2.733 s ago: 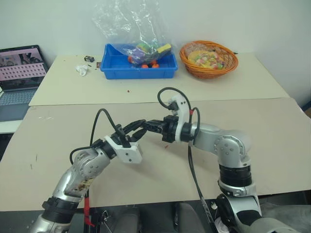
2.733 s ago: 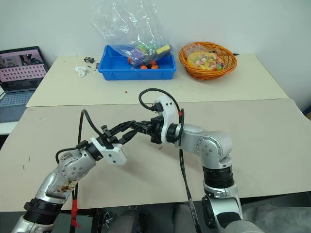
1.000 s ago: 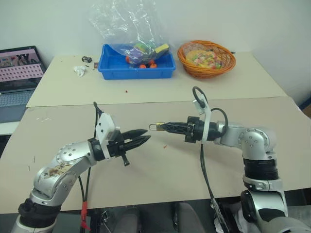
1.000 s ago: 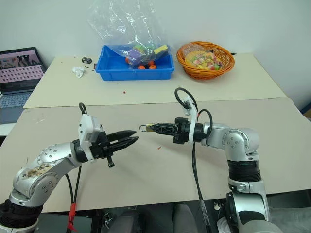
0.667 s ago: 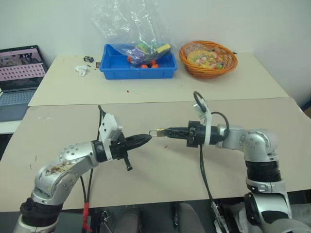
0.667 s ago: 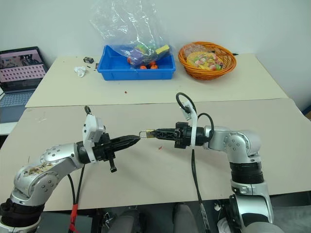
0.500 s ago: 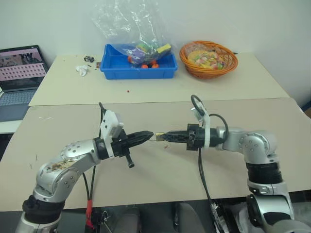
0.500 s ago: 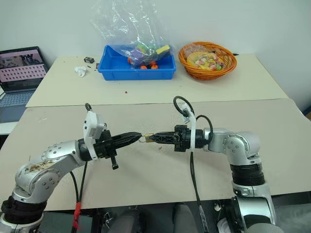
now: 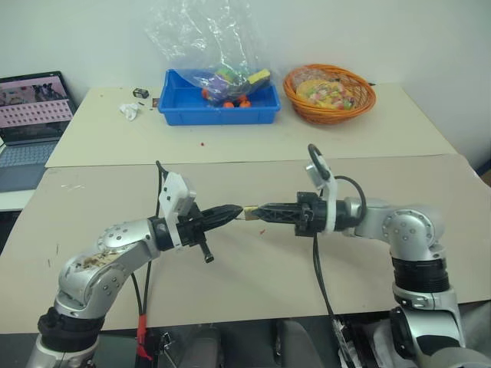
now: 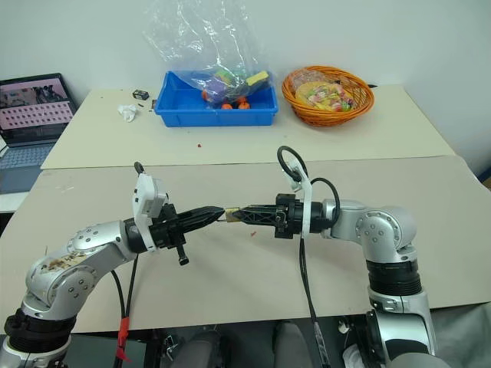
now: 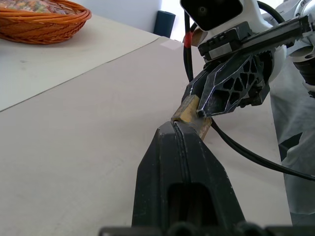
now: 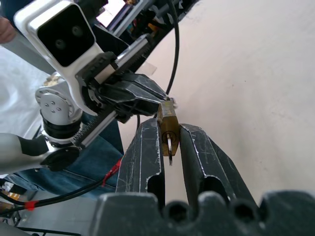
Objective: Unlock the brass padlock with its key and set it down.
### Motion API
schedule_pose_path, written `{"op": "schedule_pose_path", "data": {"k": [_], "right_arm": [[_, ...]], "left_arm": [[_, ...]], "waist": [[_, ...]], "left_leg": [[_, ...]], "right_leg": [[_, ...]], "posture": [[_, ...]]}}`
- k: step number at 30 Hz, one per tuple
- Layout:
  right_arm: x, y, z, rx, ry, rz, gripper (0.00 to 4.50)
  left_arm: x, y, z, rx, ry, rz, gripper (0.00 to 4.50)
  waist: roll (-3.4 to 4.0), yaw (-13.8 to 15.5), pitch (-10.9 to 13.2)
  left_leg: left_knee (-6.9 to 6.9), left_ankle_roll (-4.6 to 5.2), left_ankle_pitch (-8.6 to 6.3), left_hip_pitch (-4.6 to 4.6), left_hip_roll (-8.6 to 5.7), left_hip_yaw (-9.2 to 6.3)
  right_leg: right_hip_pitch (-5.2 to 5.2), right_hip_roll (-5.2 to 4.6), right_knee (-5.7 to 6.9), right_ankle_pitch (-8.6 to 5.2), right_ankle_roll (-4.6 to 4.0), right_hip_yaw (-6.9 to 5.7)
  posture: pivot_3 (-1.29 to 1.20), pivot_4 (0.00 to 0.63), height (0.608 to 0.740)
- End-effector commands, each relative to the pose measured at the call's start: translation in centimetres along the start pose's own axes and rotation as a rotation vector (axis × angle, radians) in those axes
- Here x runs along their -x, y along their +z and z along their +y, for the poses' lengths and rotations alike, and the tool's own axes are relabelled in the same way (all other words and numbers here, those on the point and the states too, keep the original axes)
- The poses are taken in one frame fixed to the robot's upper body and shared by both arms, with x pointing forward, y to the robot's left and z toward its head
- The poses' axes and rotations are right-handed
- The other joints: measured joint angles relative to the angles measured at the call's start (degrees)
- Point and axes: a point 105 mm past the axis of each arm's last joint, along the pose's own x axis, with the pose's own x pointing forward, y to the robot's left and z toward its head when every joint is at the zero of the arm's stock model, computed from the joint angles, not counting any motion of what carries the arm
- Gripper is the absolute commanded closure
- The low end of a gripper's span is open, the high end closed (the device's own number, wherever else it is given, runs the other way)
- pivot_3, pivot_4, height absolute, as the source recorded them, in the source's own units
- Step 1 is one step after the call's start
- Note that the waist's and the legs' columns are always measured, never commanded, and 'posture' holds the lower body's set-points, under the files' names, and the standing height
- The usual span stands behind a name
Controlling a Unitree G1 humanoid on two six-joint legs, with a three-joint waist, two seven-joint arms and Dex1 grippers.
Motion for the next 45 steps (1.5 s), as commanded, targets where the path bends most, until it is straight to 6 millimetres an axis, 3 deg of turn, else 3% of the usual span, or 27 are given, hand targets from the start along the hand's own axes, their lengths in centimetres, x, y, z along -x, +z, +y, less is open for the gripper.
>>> {"op": "schedule_pose_path", "data": {"k": [1,12,35,39,45], "right_arm": [[0.3,1.5,1.6,0.051,0.056,-0.046,4.36],[0.8,2.3,2.6,0.052,0.109,-0.08,4.36],[0.8,3.4,1.5,0.0,0.049,-0.125,4.36],[1.6,3.4,0.0,-0.099,0.008,-0.126,4.36],[2.8,-0.4,-4.4,-0.325,-0.2,0.046,4.36]], "left_arm": [[-0.1,0.9,-0.4,-0.032,-0.011,-0.018,4.49],[-0.2,0.9,-0.4,-0.023,-0.003,-0.022,4.49],[-0.2,0.6,-0.2,-0.032,0.019,-0.014,4.49],[0.4,-0.3,-0.2,-0.089,0.021,0.037,4.49],[1.9,-0.7,-0.1,-0.27,0.021,0.105,4.49]], "waist": [[0.0,0.0,0.0],[0.0,0.0,0.0],[0.0,0.0,0.0],[0.0,0.0,0.0],[0.0,0.1,0.0]], "left_leg": [[0.0,0.0,0.0,0.0,0.0,0.0],[0.0,0.0,0.0,0.0,0.0,0.0],[0.0,0.0,0.0,-0.01,0.0,0.0],[-0.01,0.0,0.0,0.0,0.0,0.02],[-0.01,0.01,0.0,-0.02,0.0,0.07]], "right_leg": [[0.0,0.0,0.0,0.0,0.0,0.0],[0.0,0.0,0.0,0.0,0.0,0.01],[0.0,-0.01,0.0,0.0,0.0,0.02],[0.0,0.0,0.0,0.0,0.0,0.02],[0.0,0.01,-0.03,0.0,-0.01,0.02]], "posture": [[0.0,0.15,0.728],[0.0,0.15,0.728],[0.0,0.15,0.728],[0.0,0.15,0.728],[0.0,0.15,0.728]]}}
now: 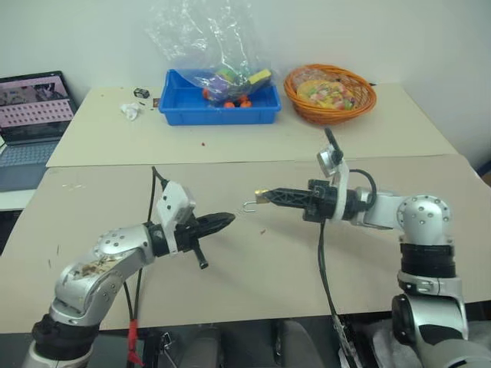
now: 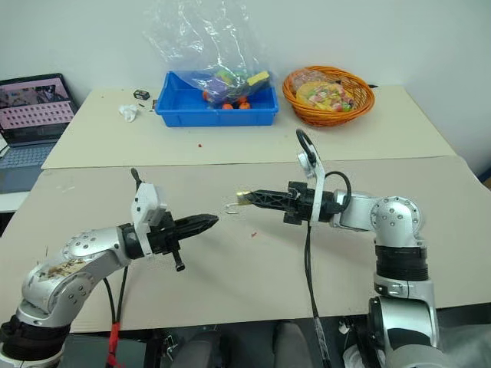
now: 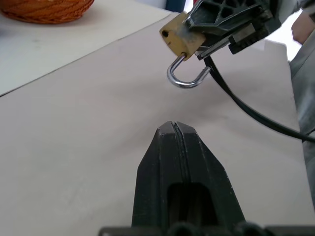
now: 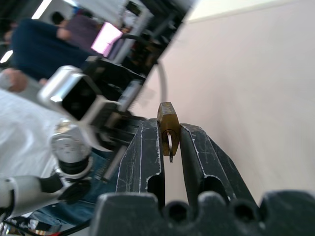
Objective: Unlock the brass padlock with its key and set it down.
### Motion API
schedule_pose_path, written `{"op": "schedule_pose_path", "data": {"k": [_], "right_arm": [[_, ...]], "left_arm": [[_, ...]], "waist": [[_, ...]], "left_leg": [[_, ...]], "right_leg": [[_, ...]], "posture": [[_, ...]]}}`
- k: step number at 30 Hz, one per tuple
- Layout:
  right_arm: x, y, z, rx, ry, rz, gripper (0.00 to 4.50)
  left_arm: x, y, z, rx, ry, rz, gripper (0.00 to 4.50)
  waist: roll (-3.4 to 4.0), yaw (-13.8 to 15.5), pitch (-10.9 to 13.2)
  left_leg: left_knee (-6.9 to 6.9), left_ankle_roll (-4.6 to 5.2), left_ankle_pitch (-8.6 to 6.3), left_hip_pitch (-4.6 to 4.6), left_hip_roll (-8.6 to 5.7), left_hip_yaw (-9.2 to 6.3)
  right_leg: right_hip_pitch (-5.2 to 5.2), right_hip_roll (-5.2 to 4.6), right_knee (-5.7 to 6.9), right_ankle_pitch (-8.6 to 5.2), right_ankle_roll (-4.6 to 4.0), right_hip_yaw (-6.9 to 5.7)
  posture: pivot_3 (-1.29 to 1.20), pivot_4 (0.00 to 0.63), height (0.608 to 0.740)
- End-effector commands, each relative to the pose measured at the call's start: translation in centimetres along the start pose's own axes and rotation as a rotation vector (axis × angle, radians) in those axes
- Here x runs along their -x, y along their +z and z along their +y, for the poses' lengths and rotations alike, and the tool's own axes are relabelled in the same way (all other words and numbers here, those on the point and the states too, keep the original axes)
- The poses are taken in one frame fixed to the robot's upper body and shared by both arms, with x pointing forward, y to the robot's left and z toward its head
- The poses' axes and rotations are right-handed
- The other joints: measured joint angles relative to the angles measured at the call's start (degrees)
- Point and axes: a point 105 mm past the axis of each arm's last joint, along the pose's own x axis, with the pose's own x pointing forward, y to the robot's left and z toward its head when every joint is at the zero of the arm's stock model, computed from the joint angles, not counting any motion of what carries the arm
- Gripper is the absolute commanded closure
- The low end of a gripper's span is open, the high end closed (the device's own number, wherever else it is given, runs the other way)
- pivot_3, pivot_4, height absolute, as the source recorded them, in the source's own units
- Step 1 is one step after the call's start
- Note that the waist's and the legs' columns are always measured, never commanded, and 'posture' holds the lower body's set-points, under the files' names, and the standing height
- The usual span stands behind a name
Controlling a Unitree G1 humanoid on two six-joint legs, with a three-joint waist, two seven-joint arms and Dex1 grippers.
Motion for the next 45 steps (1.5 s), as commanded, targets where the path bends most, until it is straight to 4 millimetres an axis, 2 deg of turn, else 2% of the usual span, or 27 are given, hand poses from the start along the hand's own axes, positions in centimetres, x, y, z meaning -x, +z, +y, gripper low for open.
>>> {"op": "schedule_pose_path", "data": {"k": [1,4,8,12,14,16,22,27,29,31,37,38,45], "right_arm": [[0.5,-1.5,-2.0,-0.07,-0.117,0.112,4.36],[0.8,-3.0,-3.5,-0.104,-0.199,0.187,4.36],[0.5,-4.0,-5.6,-0.155,-0.292,0.218,4.36],[0.0,-4.5,-6.3,-0.182,-0.314,0.219,4.36],[-0.3,-4.5,-6.5,-0.187,-0.318,0.21,4.36],[-0.4,-4.7,-6.6,-0.193,-0.317,0.207,4.36],[-0.4,-4.8,-6.7,-0.222,-0.307,0.191,4.36],[0.0,-4.9,-7.1,-0.23,-0.329,0.187,4.36],[0.4,-4.8,-7.3,-0.229,-0.344,0.183,3.36],[0.6,-4.7,-7.4,-0.231,-0.352,0.177,2.84],[1.7,-4.1,-8.0,-0.184,-0.404,0.155,0.7],[2.1,-4.0,-8.1,-0.174,-0.411,0.147,0.51],[6.6,-3.3,-10.0,0.02,-0.605,0.136,0.51]], "left_arm": [[0.6,1.3,-0.6,-0.169,-0.028,-0.018,4.49],[0.6,1.8,-0.8,-0.19,-0.04,-0.033,4.49],[0.2,2.4,-1.8,-0.208,-0.08,-0.05,4.49],[0.3,2.2,-2.6,-0.218,-0.114,-0.044,4.49],[0.4,1.4,-2.8,-0.199,-0.128,-0.016,4.49],[0.7,-0.3,-2.8,-0.195,-0.133,0.05,4.49],[0.7,-4.1,-1.5,-0.238,-0.1,0.143,4.49],[-0.5,-4.4,-1.5,-0.272,-0.124,0.102,4.49],[-1.1,-3.9,-1.7,-0.273,-0.137,0.076,4.5],[-1.5,-3.7,-1.8,-0.266,-0.143,0.06,4.5],[-2.0,-3.4,-1.8,-0.273,-0.146,0.053,4.5],[-2.0,-3.4,-1.8,-0.274,-0.146,0.052,4.5],[-2.2,-3.2,-1.4,-0.275,-0.131,0.048,4.5]], "waist": [[0.0,0.0,0.0],[0.0,0.1,0.0],[0.0,0.0,0.0],[0.0,-0.3,0.0],[0.0,-0.4,0.0],[0.0,-0.5,0.0],[0.01,-0.4,0.0],[0.01,-0.2,0.0],[0.01,-0.2,0.0],[0.01,-0.1,0.0],[0.02,0.1,-0.1],[0.01,0.1,-0.1],[0.01,1.1,-0.1]], "left_leg": [[0.0,0.0,0.0,0.0,0.0,0.01],[0.0,0.01,0.0,-0.02,0.01,0.01],[0.01,0.02,-0.01,-0.03,0.01,0.02],[0.0,0.02,-0.01,0.0,0.04,0.03],[0.0,0.02,-0.01,0.03,0.04,0.03],[-0.01,0.02,-0.01,0.07,0.04,0.04],[-0.02,0.03,-0.02,0.12,0.01,0.07],[-0.02,0.03,-0.02,0.09,0.05,0.07],[-0.02,0.04,-0.02,0.08,0.05,0.07],[-0.01,0.04,-0.02,0.07,0.06,0.06],[0.02,0.05,-0.03,0.13,0.06,0.04],[0.02,0.06,-0.03,0.15,0.05,0.04],[0.15,0.11,-0.06,0.42,-0.03,0.03]], "right_leg": [[0.0,0.01,-0.01,0.0,0.0,0.0],[0.01,-0.02,-0.04,0.0,0.0,0.0],[0.01,-0.02,-0.05,0.0,0.0,0.0],[0.04,0.0,-0.03,0.0,0.0,0.02],[0.07,0.04,-0.03,0.0,0.0,0.03],[0.09,0.05,-0.02,0.0,0.0,0.04],[0.11,0.09,-0.01,0.0,0.0,0.06],[0.08,0.05,-0.02,0.0,0.0,0.05],[0.08,0.02,-0.02,0.0,0.0,0.04],[0.08,0.01,-0.02,0.0,0.0,0.04],[0.18,-0.04,0.01,0.0,0.01,0.04],[0.19,-0.06,0.01,0.0,0.01,0.04],[0.61,-0.17,-0.18,-0.04,0.11,0.01]], "posture": [[0.0,0.15,0.728],[0.0,0.15,0.728],[0.0,0.15,0.728],[0.0,0.15,0.728],[0.0,0.15,0.728],[0.0,0.15,0.728],[0.0,0.15,0.728],[0.0,0.15,0.728],[0.0,0.15,0.728],[0.0,0.15,0.728],[0.0,0.15,0.728],[0.0,0.15,0.728],[0.0,0.15,0.728]]}}
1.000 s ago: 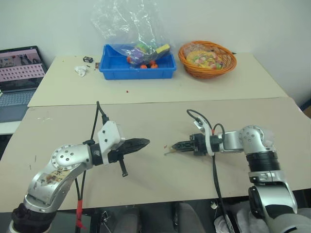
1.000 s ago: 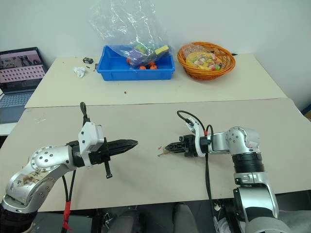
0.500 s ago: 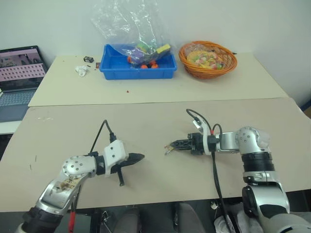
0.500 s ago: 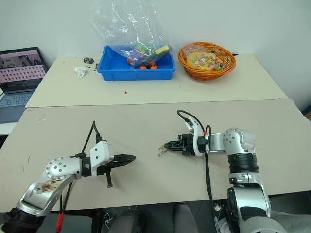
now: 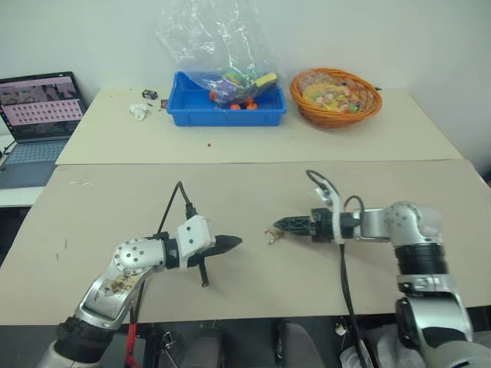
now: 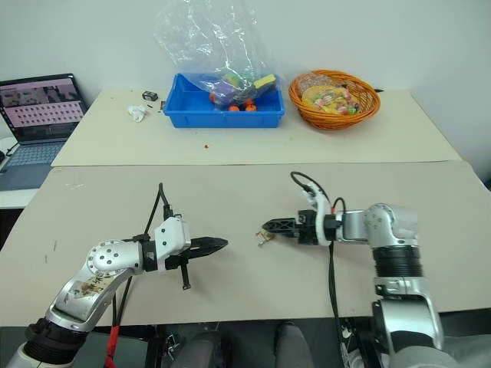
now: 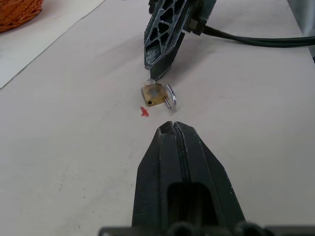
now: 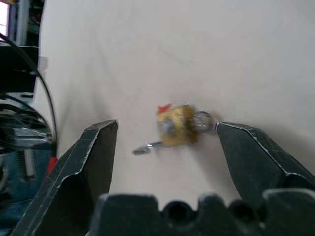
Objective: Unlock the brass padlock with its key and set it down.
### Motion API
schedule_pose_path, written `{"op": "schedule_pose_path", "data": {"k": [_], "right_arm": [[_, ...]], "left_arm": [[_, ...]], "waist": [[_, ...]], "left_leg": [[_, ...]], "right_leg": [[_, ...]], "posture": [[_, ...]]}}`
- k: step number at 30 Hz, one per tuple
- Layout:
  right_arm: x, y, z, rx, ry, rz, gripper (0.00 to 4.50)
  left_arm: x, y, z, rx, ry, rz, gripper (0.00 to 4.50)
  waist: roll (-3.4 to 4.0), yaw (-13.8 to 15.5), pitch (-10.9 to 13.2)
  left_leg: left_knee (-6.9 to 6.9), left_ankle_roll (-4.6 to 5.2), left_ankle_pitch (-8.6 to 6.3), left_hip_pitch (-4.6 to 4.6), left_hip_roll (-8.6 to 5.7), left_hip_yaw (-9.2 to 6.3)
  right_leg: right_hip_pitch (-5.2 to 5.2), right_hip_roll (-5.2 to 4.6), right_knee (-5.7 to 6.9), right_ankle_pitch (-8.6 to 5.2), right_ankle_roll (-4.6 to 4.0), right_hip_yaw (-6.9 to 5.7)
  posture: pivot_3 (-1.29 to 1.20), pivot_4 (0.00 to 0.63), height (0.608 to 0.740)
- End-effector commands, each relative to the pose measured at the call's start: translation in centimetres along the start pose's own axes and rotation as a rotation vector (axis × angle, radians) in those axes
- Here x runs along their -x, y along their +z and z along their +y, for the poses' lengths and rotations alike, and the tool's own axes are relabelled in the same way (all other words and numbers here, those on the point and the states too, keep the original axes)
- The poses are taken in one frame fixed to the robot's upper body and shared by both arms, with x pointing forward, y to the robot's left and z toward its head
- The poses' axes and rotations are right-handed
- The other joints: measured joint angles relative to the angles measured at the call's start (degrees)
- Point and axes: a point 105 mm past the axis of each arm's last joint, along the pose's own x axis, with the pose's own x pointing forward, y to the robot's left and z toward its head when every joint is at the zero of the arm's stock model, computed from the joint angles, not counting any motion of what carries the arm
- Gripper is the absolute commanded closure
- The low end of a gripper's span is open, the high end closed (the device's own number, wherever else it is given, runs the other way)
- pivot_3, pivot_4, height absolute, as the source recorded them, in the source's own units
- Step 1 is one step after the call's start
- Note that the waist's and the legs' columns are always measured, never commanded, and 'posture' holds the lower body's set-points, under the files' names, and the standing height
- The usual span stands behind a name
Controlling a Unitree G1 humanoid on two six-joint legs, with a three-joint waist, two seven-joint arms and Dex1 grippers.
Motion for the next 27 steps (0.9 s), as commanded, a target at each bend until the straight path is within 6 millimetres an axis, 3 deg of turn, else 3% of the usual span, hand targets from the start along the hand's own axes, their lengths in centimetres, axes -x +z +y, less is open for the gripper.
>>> {"op": "schedule_pose_path", "data": {"k": [1,3,6,9,17,20,27], "right_arm": [[2.8,-0.1,-3.8,0.081,-0.234,-0.034,0.51],[4.0,0.6,-4.1,0.179,-0.286,-0.072,0.51],[4.7,1.8,-1.6,0.467,-0.218,-0.177,0.51],[4.7,1.6,0.2,0.669,-0.147,-0.24,0.51],[4.0,0.3,3.9,0.869,0.059,-0.287,0.51],[3.7,-0.9,3.7,0.91,0.081,-0.225,0.51],[3.6,-0.8,2.9,0.894,0.071,-0.213,0.51]], "left_arm": [[0.0,0.5,0.3,-0.026,0.011,-0.011,4.5],[0.0,0.5,0.4,-0.022,0.017,-0.013,4.5],[-0.1,0.6,0.7,-0.006,0.03,-0.018,4.5],[-0.2,0.6,0.6,0.006,0.023,-0.023,4.5],[-0.5,0.7,1.1,0.052,0.03,-0.032,4.5],[-0.6,0.6,1.2,0.06,0.029,-0.03,4.5],[-0.5,0.8,1.3,0.037,0.019,-0.038,4.5]], "waist": [[0.0,0.1,0.0],[0.0,0.2,0.0],[-0.01,0.4,0.0],[0.0,-0.3,0.0],[0.0,-1.0,0.0],[0.0,-0.9,0.0],[0.0,-0.7,0.1]], "left_leg": [[-0.06,0.0,0.0,0.24,0.02,-0.02],[-0.08,0.04,-0.03,0.49,0.05,-0.02],[-0.06,0.05,-0.02,0.43,0.07,-0.02],[-0.14,0.05,-0.03,0.38,0.09,0.01],[-0.18,0.05,-0.03,0.41,0.19,0.05],[-0.19,0.05,-0.03,0.41,0.2,0.04],[-0.19,0.06,-0.03,0.4,0.17,0.03]], "right_leg": [[0.3,0.01,-0.19,-0.02,0.04,-0.04],[0.61,0.02,-0.33,-0.17,0.25,-0.05],[0.62,0.04,-0.54,-0.29,0.46,-0.05],[0.5,0.08,-0.55,-0.22,0.37,-0.02],[0.46,0.16,-0.56,-0.08,0.13,0.05],[0.46,0.16,-0.57,-0.08,0.13,0.04],[0.45,0.12,-0.58,-0.08,0.11,0.04]], "posture": [[0.0,0.15,0.728],[0.0,0.15,0.728],[0.0,0.15,0.728],[0.0,0.15,0.728],[0.0,0.15,0.728],[0.0,0.15,0.728],[0.0,0.15,0.728]]}}
